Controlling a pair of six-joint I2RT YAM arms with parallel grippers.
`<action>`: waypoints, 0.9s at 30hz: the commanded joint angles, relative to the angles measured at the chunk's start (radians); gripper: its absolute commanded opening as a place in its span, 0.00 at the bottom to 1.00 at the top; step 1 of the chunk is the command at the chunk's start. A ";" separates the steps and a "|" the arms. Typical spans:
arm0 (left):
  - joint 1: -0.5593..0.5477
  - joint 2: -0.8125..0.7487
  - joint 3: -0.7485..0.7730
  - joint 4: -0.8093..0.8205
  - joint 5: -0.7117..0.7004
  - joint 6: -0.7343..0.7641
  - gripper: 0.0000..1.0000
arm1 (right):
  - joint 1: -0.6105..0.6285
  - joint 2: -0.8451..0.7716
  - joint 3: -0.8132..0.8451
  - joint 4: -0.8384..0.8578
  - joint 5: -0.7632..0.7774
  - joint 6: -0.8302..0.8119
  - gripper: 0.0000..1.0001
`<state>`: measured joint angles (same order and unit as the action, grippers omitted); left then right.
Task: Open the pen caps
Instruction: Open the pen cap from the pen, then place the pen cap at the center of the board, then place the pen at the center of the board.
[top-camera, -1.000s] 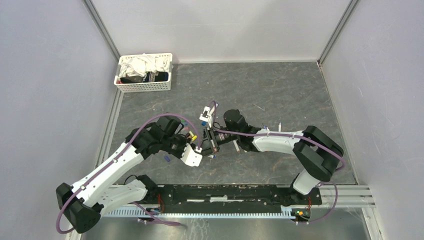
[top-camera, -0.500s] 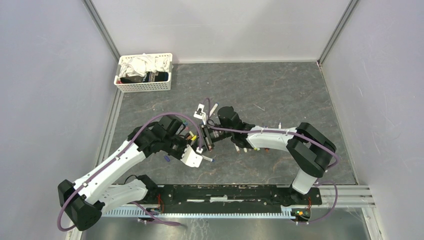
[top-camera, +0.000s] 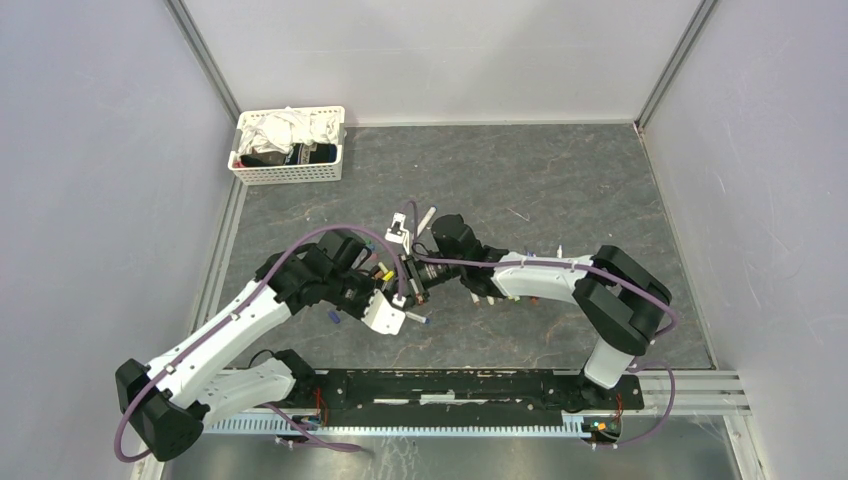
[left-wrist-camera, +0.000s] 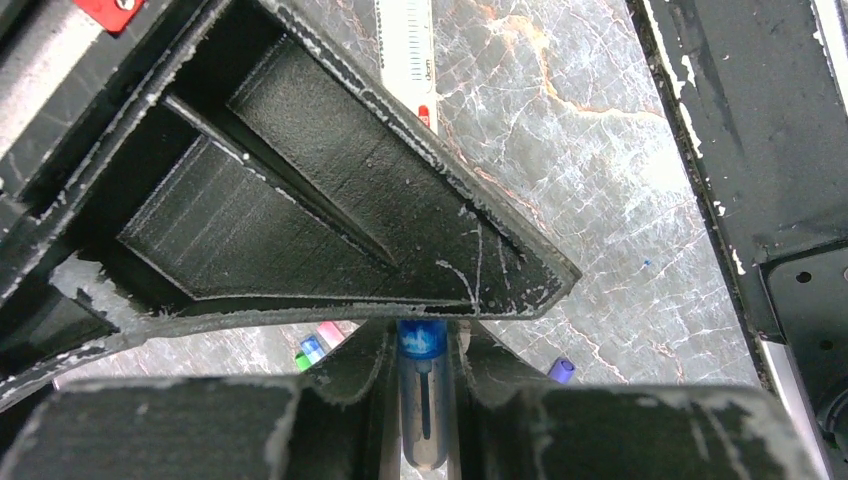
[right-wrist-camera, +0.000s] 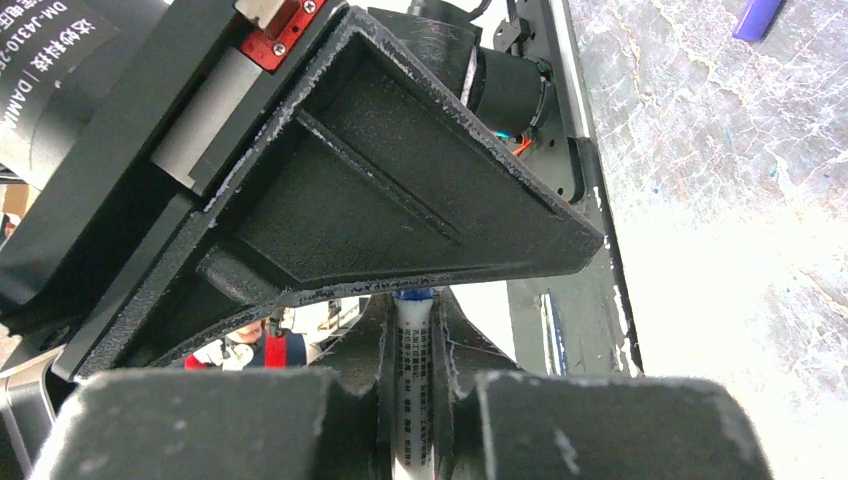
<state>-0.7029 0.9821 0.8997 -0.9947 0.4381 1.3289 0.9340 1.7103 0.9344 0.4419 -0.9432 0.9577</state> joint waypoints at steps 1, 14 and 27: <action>-0.004 0.005 0.038 0.022 0.029 0.016 0.02 | 0.005 -0.006 0.076 -0.040 -0.001 -0.056 0.00; 1.167 0.199 0.108 -0.228 -0.081 1.058 0.02 | -0.167 -0.816 -0.701 -0.191 0.102 -0.037 0.00; 0.514 0.064 0.049 -0.095 0.170 0.335 0.02 | -0.147 -0.420 -0.355 -0.429 0.019 -0.419 0.00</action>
<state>-0.0311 1.0657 0.9607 -1.1759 0.5270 1.8736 0.7853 1.2476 0.4698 -0.0086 -0.9016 0.6373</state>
